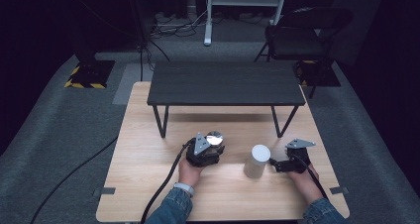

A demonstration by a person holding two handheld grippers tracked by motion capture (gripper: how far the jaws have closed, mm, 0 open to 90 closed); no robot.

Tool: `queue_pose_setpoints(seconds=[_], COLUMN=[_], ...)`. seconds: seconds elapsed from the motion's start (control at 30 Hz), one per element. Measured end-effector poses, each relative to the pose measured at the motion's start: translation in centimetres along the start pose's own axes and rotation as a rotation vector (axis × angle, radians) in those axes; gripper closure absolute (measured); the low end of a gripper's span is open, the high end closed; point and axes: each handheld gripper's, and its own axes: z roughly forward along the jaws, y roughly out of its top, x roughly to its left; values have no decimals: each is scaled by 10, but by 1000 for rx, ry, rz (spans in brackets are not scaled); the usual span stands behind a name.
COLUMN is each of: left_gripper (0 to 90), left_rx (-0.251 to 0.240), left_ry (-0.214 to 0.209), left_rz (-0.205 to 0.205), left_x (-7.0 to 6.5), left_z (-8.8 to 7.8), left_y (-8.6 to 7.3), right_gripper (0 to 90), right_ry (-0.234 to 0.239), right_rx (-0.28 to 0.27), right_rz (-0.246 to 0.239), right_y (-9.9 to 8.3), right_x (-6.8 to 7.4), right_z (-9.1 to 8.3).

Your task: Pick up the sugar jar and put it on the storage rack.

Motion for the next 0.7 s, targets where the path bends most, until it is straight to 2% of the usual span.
queue_pose_setpoints(seconds=[0.23, 0.43, 0.53, 0.63, 0.7], left_gripper=[310, 310, 309, 309, 309], left_rx=[25, 13, 19, -9, -11], left_ry=[-17, -20, -26, -35, -36], left_rz=[-7, -29, 5, 9, 5], left_x=[1, 6, 8, 11, 12], left_z=[-5, -23, -32, -44, -47], left_y=[8, 24, 40, 57, 63], right_gripper=[11, 11, 11, 11, 11], right_ry=[1, 1, 1, 1, 1], right_rx=[0, 0, 0, 0, 0], right_rz=[-1, -1, -1, -1, -1], right_y=[0, 0, 0, 0, 0], right_x=[0, 0, 0, 0, 0], right_z=[0, 0, 0, 0, 0])
